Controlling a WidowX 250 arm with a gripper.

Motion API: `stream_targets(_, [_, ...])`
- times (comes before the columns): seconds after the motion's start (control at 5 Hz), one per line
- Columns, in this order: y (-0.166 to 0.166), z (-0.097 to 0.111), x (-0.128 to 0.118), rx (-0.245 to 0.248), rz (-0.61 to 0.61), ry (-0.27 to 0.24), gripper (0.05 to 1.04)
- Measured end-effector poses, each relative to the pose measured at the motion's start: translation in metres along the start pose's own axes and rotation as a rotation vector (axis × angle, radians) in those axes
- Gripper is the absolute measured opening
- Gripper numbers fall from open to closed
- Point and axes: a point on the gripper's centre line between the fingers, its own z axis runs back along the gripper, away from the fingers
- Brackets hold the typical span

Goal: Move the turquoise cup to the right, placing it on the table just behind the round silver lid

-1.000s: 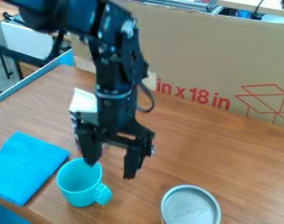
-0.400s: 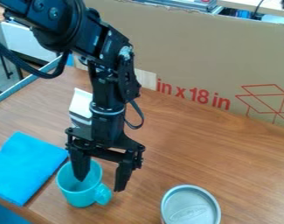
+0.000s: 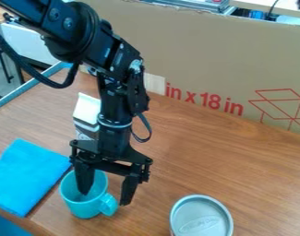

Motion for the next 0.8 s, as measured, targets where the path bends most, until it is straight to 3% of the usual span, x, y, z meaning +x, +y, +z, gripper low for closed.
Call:
stream_targets(0.4, [0.0045,-0.0003,0.0090,-0.026,0.048,-0.036,0.413])
stream_targets(0.6, [0.0057,-0.0004,0.0094,-0.033,0.054,-0.036,0.186])
stream_targets(0.8, [0.0043,0.0000,0.0056,-0.041,0.046,-0.013,0.099])
